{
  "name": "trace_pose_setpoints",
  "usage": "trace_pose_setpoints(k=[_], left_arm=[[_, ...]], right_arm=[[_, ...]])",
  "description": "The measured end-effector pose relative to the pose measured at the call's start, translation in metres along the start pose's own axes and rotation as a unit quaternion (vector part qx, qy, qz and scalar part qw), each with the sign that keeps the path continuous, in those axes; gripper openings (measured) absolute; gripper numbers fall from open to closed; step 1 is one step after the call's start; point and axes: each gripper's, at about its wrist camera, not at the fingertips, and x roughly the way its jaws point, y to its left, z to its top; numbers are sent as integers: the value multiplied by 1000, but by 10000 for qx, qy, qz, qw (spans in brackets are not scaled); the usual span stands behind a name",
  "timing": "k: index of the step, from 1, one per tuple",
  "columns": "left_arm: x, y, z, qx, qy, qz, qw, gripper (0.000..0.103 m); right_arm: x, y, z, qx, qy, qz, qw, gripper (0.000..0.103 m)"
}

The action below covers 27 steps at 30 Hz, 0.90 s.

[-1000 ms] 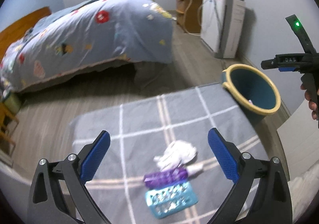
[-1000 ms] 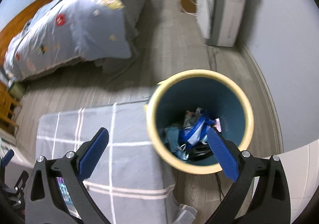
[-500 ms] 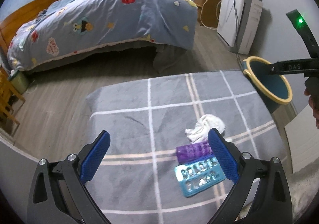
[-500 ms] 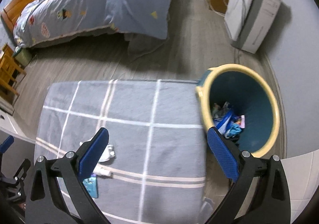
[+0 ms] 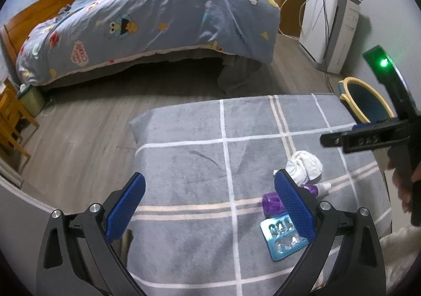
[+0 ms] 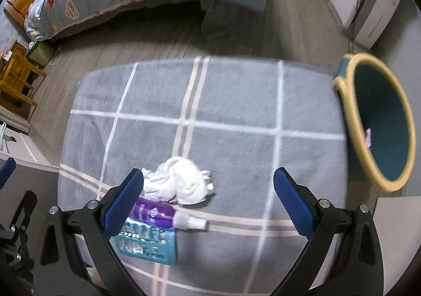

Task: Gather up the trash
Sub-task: 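Move both open grippers back over the remaining trash on the mat, then grasp the white tissue with the right gripper while the left grasps the purple spray bottle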

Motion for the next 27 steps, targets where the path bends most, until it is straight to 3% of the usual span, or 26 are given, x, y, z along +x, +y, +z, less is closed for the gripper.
trace_pose_setpoints(k=[4, 13, 15, 18, 27], left_arm=[[10, 6, 0, -83, 203, -13, 9998, 97], [21, -3, -1, 125, 360, -240, 9990, 97], [24, -7, -1, 178, 400, -271, 9987, 97], [27, -14, -2, 285, 465, -328, 9980, 97], [49, -54, -10, 927, 718, -634, 9911, 97]], right_arm=[[17, 11, -1, -67, 218, -53, 9997, 81], [49, 24, -3, -257, 639, -81, 9976, 38], [53, 24, -4, -291, 690, -76, 9972, 16], [47, 23, -4, -345, 598, -106, 9976, 8], [-20, -6, 0, -197, -30, 212, 9996, 8]])
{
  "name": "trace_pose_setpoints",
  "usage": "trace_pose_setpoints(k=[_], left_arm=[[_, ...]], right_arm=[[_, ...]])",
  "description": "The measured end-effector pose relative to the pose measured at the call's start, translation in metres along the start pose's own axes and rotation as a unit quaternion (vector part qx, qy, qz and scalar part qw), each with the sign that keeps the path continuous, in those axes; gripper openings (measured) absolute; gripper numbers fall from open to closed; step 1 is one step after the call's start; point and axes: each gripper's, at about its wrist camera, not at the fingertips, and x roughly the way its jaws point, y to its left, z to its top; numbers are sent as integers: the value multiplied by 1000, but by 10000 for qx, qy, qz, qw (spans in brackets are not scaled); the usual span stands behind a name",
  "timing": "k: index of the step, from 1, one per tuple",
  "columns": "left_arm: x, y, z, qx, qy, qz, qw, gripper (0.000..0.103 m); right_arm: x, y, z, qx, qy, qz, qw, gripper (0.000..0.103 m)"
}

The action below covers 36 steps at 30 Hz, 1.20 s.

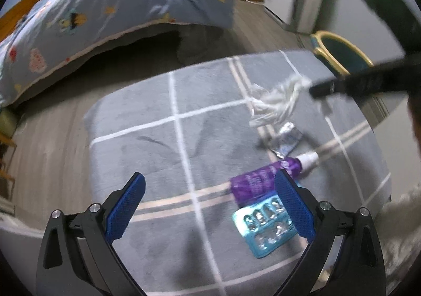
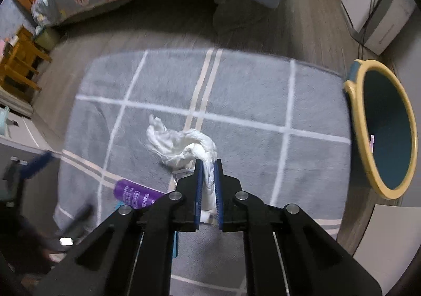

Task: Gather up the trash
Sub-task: 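Grasp the white tissue with the right gripper while the left grasps the purple spray bottle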

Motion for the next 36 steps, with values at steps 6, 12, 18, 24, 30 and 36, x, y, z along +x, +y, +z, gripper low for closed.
trace_pose_setpoints(k=[6, 12, 18, 24, 30, 36], left_arm=[[21, -34, 4, 594, 147, -239, 9978, 97], [42, -69, -1, 1274, 406, -278, 9906, 92], [61, -80, -3, 1461, 660, -351, 9864, 70], [71, -91, -3, 1784, 661, -343, 9811, 52], [67, -98, -1, 2032, 613, -315, 9767, 39], [43, -85, 8, 1774, 268, -482, 9826, 36]], right_arm=[[-7, -28, 7, 364, -131, 174, 9991, 8], [-8, -44, 16, 474, -176, 323, 9982, 8], [-10, -49, 19, 469, -206, 455, 9977, 8], [-11, -52, 22, 496, -248, 516, 9971, 8], [-14, -56, 22, 492, -287, 533, 9970, 8], [-23, -62, 25, 531, -444, 525, 9962, 8]])
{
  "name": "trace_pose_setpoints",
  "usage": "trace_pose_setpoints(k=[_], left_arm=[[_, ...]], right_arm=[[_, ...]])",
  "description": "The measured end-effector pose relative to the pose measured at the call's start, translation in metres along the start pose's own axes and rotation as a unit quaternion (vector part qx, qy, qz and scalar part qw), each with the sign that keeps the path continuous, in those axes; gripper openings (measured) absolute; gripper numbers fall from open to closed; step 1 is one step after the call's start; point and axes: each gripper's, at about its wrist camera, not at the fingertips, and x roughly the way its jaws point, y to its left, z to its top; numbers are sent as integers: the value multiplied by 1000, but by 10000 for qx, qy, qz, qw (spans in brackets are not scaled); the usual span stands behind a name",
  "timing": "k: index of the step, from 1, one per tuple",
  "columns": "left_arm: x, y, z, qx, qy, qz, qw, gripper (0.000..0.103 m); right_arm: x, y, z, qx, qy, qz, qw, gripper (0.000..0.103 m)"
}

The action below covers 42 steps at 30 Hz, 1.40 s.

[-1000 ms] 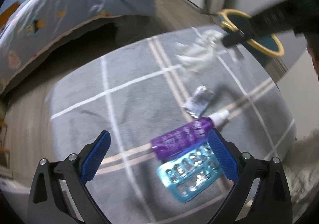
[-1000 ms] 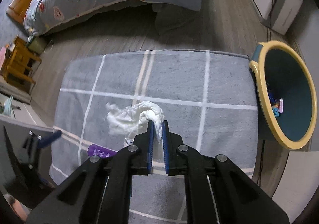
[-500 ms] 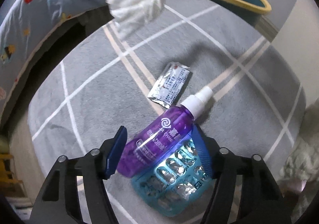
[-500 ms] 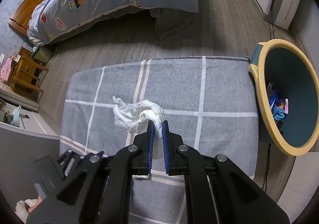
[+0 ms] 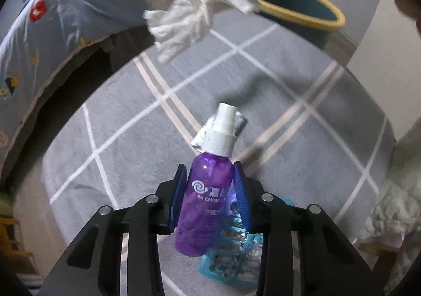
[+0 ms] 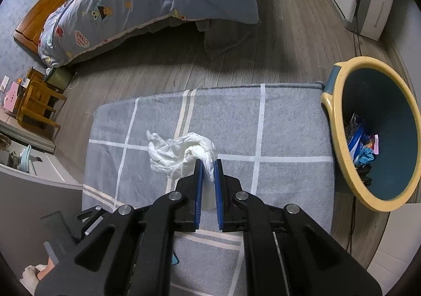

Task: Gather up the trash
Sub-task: 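Grasp the white tissue with the right gripper while the left grasps the purple spray bottle, then carry the tissue and spray bottle over the bin and release both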

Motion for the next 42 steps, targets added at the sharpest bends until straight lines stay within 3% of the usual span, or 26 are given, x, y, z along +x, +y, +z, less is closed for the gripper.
trace_pose_setpoints(k=[11, 16, 24, 36, 42], left_arm=[[-38, 41, 12, -952, -772, 50, 9924, 34], [-57, 48, 23, -1176, -1066, 34, 9873, 34], [-81, 50, 41, -1452, -1356, 313, 9796, 34], [-88, 29, 74, -1427, -1555, 329, 9769, 34], [-87, 5, 101, -1291, -1639, 199, 9778, 34]], right_arm=[[-10, -9, 6, 26, -187, -165, 9997, 8], [-14, -11, 8, 12, -261, -147, 9996, 8], [-31, -24, 9, 105, -406, -74, 9991, 8], [-60, -78, 7, 389, -685, -91, 9969, 8], [-71, -123, 11, 578, -854, -369, 9940, 8]])
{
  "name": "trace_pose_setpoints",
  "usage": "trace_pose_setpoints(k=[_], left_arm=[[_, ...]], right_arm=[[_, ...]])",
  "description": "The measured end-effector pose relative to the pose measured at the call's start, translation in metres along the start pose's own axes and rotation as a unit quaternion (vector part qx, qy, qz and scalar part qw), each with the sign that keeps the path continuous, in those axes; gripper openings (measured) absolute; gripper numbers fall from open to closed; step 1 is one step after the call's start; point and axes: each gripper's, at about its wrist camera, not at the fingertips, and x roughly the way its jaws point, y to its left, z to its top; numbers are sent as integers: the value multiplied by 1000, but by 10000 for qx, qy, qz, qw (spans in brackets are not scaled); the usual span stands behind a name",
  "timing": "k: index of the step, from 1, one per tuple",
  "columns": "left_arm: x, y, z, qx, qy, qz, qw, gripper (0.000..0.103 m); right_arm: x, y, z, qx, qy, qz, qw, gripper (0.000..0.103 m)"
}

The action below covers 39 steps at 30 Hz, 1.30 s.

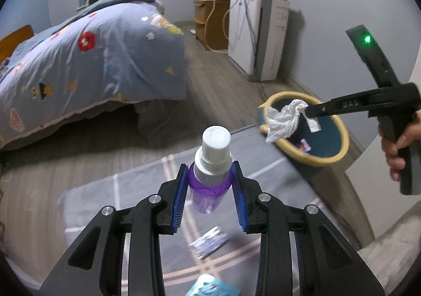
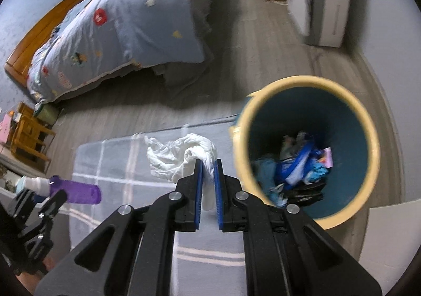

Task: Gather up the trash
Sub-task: 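Carry the tissue and spray bottle over the bin and release both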

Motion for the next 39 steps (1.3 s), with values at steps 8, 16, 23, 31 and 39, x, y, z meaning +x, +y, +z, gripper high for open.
trace_pose_setpoints(k=[8, 16, 23, 31, 39], left_arm=[[26, -56, 31, 509, 3, -206, 9985, 34], [70, -116, 56, 883, 182, -597, 9941, 34], [107, -150, 68, 1082, 447, -856, 9894, 34], [143, -175, 74, 1195, 616, -912, 9867, 34], [178, -187, 66, 1285, 926, -926, 9830, 34]], right_arm=[[-9, -67, 12, 542, -175, -200, 9982, 8], [-2, -121, 15, 1038, -141, -534, 9931, 8], [19, -166, 4, 1609, 133, -666, 9846, 8], [30, -181, 0, 1787, 262, -745, 9807, 9], [40, -190, -4, 1920, 388, -756, 9777, 9]])
